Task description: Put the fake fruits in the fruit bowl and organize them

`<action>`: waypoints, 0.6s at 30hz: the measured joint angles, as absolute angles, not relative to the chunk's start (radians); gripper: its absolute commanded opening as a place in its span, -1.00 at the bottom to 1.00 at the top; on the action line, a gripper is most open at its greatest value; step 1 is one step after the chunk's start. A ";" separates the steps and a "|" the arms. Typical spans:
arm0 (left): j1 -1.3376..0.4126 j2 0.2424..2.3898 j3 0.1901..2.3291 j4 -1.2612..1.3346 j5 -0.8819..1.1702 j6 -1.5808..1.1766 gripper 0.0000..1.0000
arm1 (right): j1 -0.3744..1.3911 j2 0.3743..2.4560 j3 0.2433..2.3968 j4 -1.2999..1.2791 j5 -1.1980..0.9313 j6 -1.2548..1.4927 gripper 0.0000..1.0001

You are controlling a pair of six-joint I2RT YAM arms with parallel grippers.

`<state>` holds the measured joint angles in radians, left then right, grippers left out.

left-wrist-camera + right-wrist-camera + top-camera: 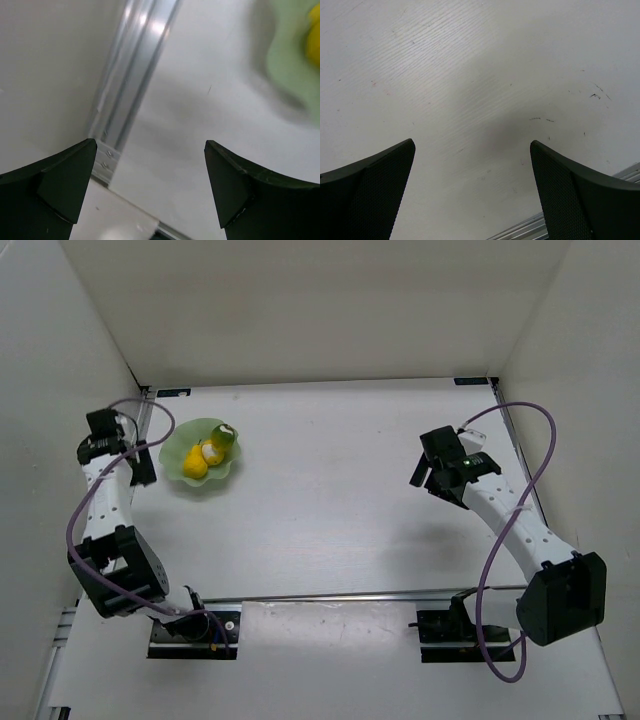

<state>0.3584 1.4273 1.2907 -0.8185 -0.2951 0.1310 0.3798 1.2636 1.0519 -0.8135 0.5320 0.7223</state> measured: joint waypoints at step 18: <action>0.592 1.219 1.086 -0.844 -0.163 -0.019 1.00 | 0.380 1.304 1.053 -0.813 0.513 0.722 1.00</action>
<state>0.5919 1.2190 1.0863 -0.8440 -0.1635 -0.0193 0.3798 1.3045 1.0527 -0.8131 0.5125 0.7223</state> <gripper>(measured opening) 0.998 0.997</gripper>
